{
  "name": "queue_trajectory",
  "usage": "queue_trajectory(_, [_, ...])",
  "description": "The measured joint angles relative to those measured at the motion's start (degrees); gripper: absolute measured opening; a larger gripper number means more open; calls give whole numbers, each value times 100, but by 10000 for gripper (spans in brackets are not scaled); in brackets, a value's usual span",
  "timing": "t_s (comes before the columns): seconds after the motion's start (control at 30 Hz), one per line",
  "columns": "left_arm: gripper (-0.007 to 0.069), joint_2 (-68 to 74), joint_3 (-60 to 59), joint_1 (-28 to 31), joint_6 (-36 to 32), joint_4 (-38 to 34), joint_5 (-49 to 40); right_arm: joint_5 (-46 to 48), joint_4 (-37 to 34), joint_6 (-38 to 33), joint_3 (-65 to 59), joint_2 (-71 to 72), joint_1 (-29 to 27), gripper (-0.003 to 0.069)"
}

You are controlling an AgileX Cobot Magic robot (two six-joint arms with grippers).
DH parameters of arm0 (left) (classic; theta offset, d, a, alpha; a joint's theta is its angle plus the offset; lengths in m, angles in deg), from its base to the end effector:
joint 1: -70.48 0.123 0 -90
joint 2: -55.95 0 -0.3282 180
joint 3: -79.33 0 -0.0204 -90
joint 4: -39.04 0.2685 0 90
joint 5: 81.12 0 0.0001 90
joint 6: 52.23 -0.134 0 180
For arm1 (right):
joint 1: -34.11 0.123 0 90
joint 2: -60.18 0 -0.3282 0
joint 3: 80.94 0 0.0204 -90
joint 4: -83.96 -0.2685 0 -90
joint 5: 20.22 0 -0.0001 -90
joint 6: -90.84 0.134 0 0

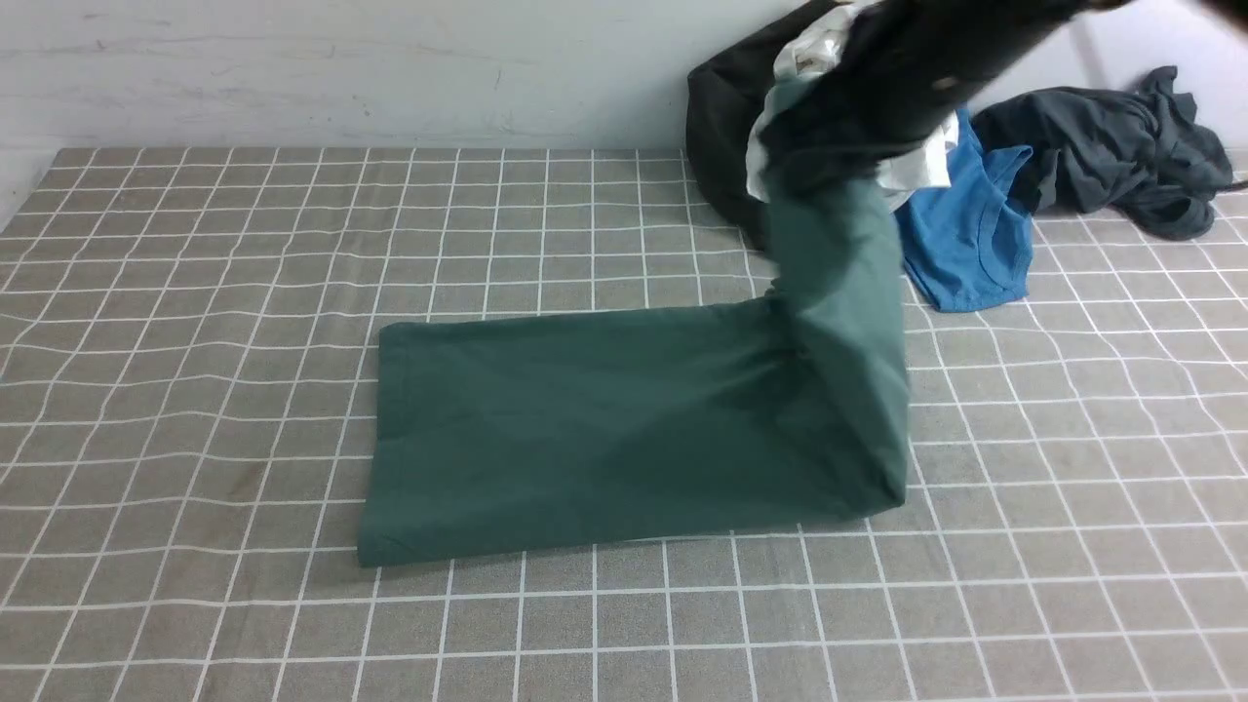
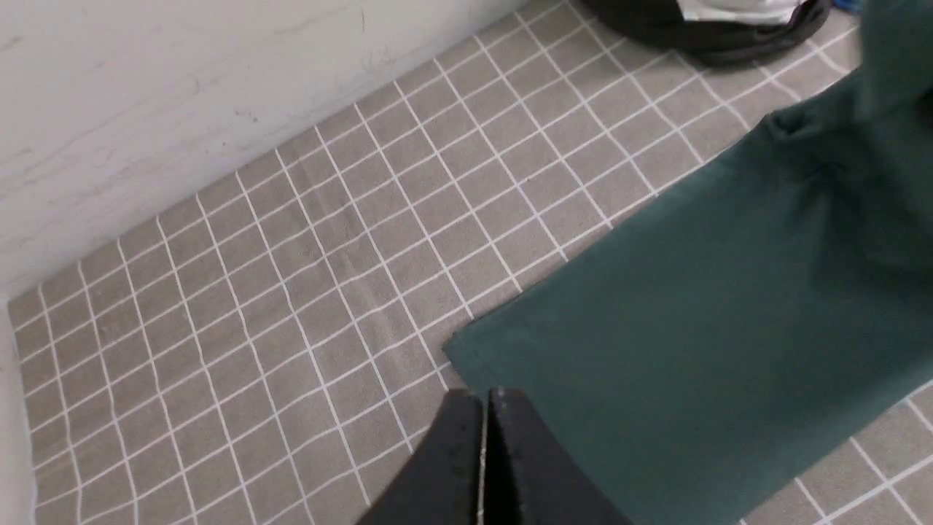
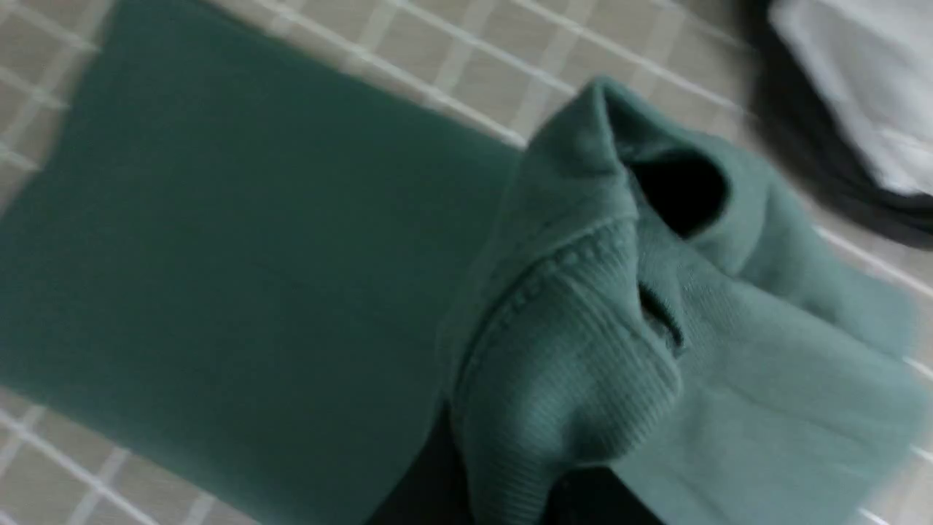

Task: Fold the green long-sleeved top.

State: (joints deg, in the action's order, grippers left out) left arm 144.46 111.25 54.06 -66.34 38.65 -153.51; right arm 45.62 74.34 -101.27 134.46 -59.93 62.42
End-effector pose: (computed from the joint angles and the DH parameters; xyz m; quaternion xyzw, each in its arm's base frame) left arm 0.2956 -0.0880 0.5316 0.2381 0.8705 -0.0121 0.4305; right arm 0.4268 0.2531 0.3370 -0.3200 0.9092 0.1176 0.2391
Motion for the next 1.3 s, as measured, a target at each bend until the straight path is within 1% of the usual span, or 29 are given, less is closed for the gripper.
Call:
queue_trajectory(0.13, [-7, -290, 0, 0, 5, -82, -19, -263, -310, 88, 568, -959, 678, 41])
queue_trajectory(0.17, [-7, -386, 0, 0, 5, -92, -43, -366, -371, 166, 768, -1265, 818, 41])
queue_trajectory(0.2, [-7, -402, 0, 0, 5, -92, -43, -384, -382, 166, 802, -1265, 843, 41])
queue_trajectory(0.23, [-7, -530, 0, 0, 5, -99, -86, -508, -446, 329, 1113, -1733, 1036, 41])
queue_trajectory(0.37, [-7, -819, -28, 0, 5, -139, -97, -583, -492, 427, 1646, -2333, 1229, 46])
queue_trajectory(0.4, [-7, -974, -137, 0, 5, -159, -98, -568, -565, 407, 1823, -2504, 1257, 63])
queue_trajectory(0.43, [-7, -1097, -262, 0, 5, -167, -98, -519, -640, 382, 1962, -2624, 1261, 84])
queue_trajectory(0.5, [-7, -1302, -560, 0, 5, -181, -98, -383, -787, 358, 2157, -2767, 1261, 148])
queue_trajectory(0.53, [-7, -1518, -844, 0, 7, -181, -98, -219, -858, 346, 2305, -2819, 1256, 219])
queue_trajectory(0.57, [-7, -1606, -977, 0, 12, -175, -98, -92, -872, 346, 2437, -2819, 1256, 264])
queue_trajectory(0.6, [-7, -1666, -1067, 0, 18, -161, -98, -53, -872, 346, 2437, -2819, 1256, 264])
queue_trajectory(0.63, [-7, -1889, -1467, 0, 86, -97, -98, 244, -872, 346, 2703, -2805, 1243, 352])
queue_trajectory(0.7, [-7, -2231, -1910, 0, 222, -17, -98, 508, -863, 367, 3066, -2722, 1185, 447])
queue_trajectory(0.73, [-7, -2501, -2343, 0, 334, 101, -98, 535, -812, 439, 3181, -2603, 1127, 489])
queue_trajectory(0.77, [-7, -2803, -2682, 0, 436, 198, -75, 540, -790, 563, 3196, -2492, 1088, 514])
queue_trajectory(0.83, [-7, -3376, -3427, 0, 709, 439, 38, 572, -766, 769, 3120, -2129, 1028, 536])
queue_trajectory(0.93, [-7, -4214, -4453, 0, 1201, 756, 283, 578, -736, 771, 2667, -1421, 999, 521])
queue_trajectory(0.97, [-7, -4349, -4610, 0, 1234, 805, 304, 578, -736, 745, 2558, -1361, 999, 514])
queue_trajectory(1.0, [-7, -4823, -5222, 0, 1502, 988, 464, 578, -727, 621, 2032, -858, 1005, 475])
queue_trajectory(1.03, [-7, -4954, -5297, 0, 1559, 1009, 507, 578, -717, 587, 1880, -727, 1004, 468])
queue_trajectory(1.1, [-7, -5567, -5999, 0, 1786, 1206, 727, 578, -586, 438, 1061, -61, 1008, 391])
queue_trajectory(1.13, [-7, -5942, -6430, 0, 1881, 1305, 866, 586, -400, 367, 378, 457, 1008, 316])
queue_trajectory(1.2, [-7, -6396, -6944, 0, 1934, 1375, 1061, 597, -126, 330, -455, 1062, 1008, 219])
queue_trajectory(1.23, [-7, -6435, -7033, 0, 1933, 1388, 1078, 597, -126, 330, -455, 1062, 1008, 219])
queue_trajectory(1.27, [-7, -6727, -7310, 0, 1950, 1407, 1184, 603, 43, 317, -1005, 1462, 1008, 154])
queue_trajectory(1.3, [-7, -6853, -7448, 0, 1956, 1409, 1238, 617, 125, 317, -1373, 1737, 1008, 111])
